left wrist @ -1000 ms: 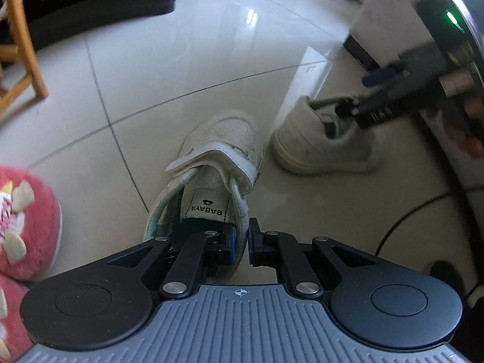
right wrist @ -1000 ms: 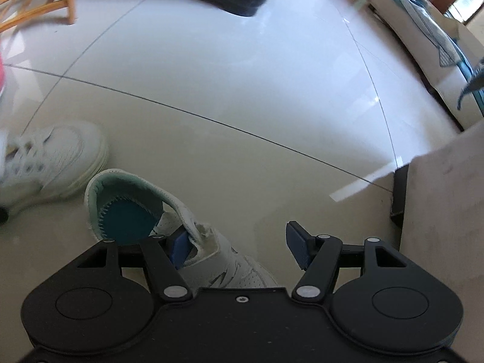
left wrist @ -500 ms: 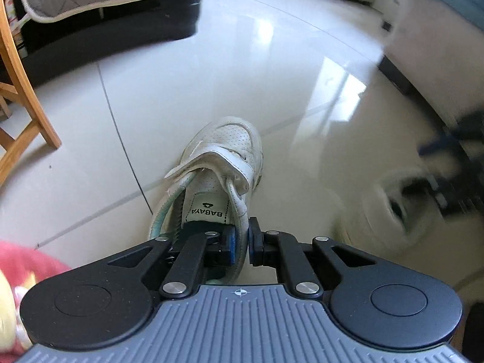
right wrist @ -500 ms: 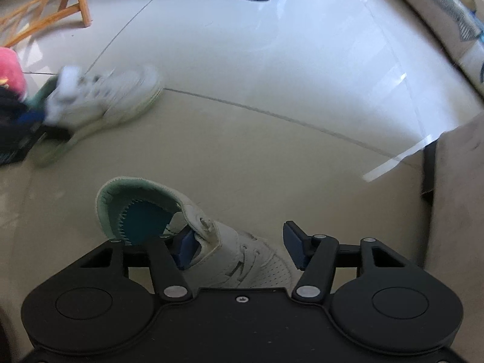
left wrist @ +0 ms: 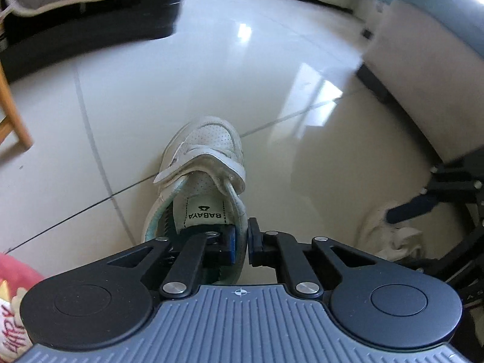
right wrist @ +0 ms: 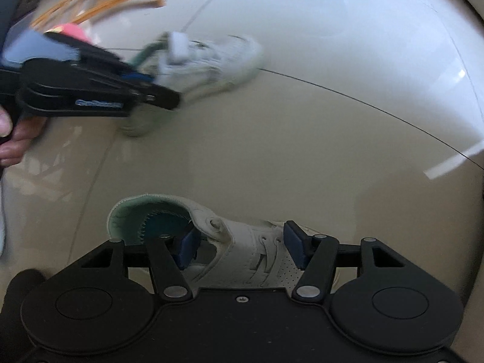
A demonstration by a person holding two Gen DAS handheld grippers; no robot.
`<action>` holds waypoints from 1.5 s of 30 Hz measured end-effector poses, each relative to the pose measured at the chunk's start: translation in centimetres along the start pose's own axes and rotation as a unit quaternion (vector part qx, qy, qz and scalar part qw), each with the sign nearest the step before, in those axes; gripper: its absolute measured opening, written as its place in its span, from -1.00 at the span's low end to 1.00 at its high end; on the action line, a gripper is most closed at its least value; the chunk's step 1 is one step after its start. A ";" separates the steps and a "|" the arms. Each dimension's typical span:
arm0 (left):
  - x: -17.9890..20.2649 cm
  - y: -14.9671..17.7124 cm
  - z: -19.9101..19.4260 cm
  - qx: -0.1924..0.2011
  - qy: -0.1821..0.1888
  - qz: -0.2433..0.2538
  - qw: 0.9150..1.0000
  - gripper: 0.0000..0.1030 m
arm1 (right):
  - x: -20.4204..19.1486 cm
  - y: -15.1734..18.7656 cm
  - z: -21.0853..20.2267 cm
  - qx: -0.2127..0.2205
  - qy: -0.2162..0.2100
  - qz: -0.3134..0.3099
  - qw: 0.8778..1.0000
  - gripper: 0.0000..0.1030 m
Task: Organize scattered shoes
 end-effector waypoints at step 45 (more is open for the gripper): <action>4.8 6.7 -6.8 -0.044 0.032 -0.180 0.982 -0.43 | 4.7 -0.6 1.1 0.023 0.097 0.043 0.994 0.29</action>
Point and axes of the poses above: each gripper's, at about its wrist camera, not at the fingertips, and z roughly the way its jaws point, x to its right, y to its underside, the point moved 1 cm from there along z, roughly the way its jaws point, and after that the axes turned 6 degrees about z, right-handed, at the moved point
